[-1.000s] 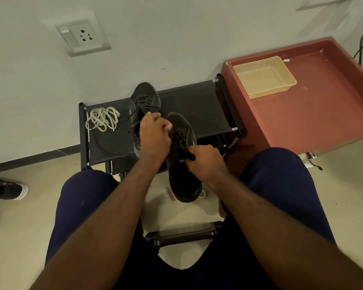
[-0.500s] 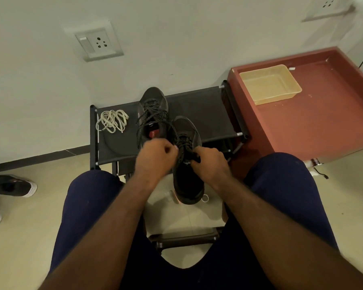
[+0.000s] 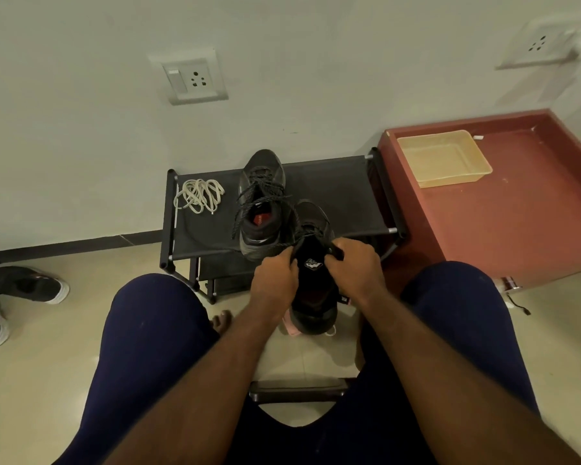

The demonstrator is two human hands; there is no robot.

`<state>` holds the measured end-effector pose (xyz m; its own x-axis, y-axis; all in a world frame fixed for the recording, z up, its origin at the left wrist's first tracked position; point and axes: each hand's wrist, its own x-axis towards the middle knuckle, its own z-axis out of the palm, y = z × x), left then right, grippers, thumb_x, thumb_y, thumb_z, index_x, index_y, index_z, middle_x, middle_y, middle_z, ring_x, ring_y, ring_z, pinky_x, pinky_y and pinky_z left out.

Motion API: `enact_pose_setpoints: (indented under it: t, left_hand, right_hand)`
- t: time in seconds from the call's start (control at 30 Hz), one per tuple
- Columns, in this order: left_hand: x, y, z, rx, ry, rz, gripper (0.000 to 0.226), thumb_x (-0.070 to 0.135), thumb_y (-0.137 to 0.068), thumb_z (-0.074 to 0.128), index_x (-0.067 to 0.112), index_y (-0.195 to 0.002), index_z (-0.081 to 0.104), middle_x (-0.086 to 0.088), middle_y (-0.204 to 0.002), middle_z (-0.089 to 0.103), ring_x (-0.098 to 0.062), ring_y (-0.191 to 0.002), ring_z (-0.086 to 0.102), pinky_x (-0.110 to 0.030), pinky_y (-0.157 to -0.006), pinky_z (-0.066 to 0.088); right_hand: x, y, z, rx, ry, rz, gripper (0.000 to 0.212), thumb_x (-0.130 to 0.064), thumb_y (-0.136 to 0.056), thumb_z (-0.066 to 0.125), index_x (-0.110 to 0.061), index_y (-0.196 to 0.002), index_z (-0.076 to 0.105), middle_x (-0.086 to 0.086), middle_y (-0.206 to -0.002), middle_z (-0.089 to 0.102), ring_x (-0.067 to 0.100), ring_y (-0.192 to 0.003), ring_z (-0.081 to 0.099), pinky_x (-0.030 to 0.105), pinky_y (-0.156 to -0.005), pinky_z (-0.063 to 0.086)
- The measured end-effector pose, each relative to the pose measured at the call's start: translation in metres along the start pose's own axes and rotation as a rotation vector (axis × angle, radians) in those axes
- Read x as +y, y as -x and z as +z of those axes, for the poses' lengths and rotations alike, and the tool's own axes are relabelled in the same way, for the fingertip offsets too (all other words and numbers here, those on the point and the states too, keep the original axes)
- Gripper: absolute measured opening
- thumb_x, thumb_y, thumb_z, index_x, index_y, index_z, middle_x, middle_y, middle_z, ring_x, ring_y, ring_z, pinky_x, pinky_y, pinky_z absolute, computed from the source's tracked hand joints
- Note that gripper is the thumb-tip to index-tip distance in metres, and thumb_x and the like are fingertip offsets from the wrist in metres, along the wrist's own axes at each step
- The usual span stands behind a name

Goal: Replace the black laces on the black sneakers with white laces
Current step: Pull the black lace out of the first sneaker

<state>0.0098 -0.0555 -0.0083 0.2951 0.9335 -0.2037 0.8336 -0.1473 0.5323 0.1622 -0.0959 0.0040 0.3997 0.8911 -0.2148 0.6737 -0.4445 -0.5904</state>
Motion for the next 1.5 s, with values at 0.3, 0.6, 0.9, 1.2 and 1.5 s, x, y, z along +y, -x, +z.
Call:
enact_pose_setpoints:
  t: [0.3, 0.6, 0.9, 1.2, 1.5]
  left_hand:
    - [-0.018, -0.003, 0.003, -0.084, -0.155, 0.046, 0.050, 0.019, -0.102, 0.041, 0.030, -0.150, 0.036, -0.015, -0.118, 0.065, -0.035, -0.104, 0.062, -0.044, -0.087, 0.052]
    - [-0.018, -0.004, 0.007, -0.128, -0.219, 0.045, 0.053, 0.018, -0.101, 0.041, 0.031, -0.152, 0.032, -0.015, -0.116, 0.064, -0.035, -0.101, 0.061, -0.045, -0.083, 0.051]
    - [-0.016, 0.000, 0.008, -0.141, -0.192, 0.019, 0.056, 0.012, -0.100, 0.041, 0.031, -0.152, 0.033, -0.016, -0.118, 0.064, -0.033, -0.103, 0.062, -0.044, -0.085, 0.052]
    - [-0.013, 0.003, 0.006, -0.101, -0.123, 0.003, 0.050, 0.019, -0.101, 0.043, 0.030, -0.150, 0.037, -0.014, -0.115, 0.066, -0.032, -0.103, 0.062, -0.044, -0.088, 0.053]
    - [-0.012, 0.004, 0.005, -0.098, -0.120, 0.008, 0.051, 0.020, -0.101, 0.044, 0.030, -0.150, 0.037, -0.014, -0.117, 0.065, -0.033, -0.105, 0.061, -0.043, -0.087, 0.052]
  right_hand:
    - [-0.011, -0.017, 0.015, 0.030, 0.050, -0.196, 0.038, -0.050, -0.096, 0.051, -0.021, -0.080, 0.070, -0.002, -0.078, 0.064, 0.016, -0.074, 0.062, 0.033, -0.064, 0.048]
    - [-0.016, -0.038, 0.025, -0.022, 0.122, -0.184, 0.025, -0.031, -0.094, 0.062, -0.018, -0.113, 0.070, 0.004, -0.109, 0.061, 0.022, -0.098, 0.062, 0.039, -0.085, 0.053]
    - [-0.024, -0.043, 0.023, -0.109, 0.185, -0.180, 0.006, -0.024, -0.090, 0.061, -0.021, -0.085, 0.062, 0.000, -0.100, 0.057, 0.022, -0.087, 0.060, 0.042, -0.078, 0.053]
    - [0.003, -0.046, 0.019, -0.102, -0.254, 0.011, 0.011, -0.019, -0.095, 0.056, -0.016, -0.085, 0.060, 0.006, -0.090, 0.066, 0.017, -0.076, 0.063, 0.036, -0.067, 0.055]
    - [0.006, -0.045, 0.023, -0.017, -0.230, -0.067, 0.012, -0.023, -0.096, 0.062, -0.019, -0.106, 0.067, 0.000, -0.101, 0.067, 0.012, -0.084, 0.063, 0.030, -0.078, 0.053]
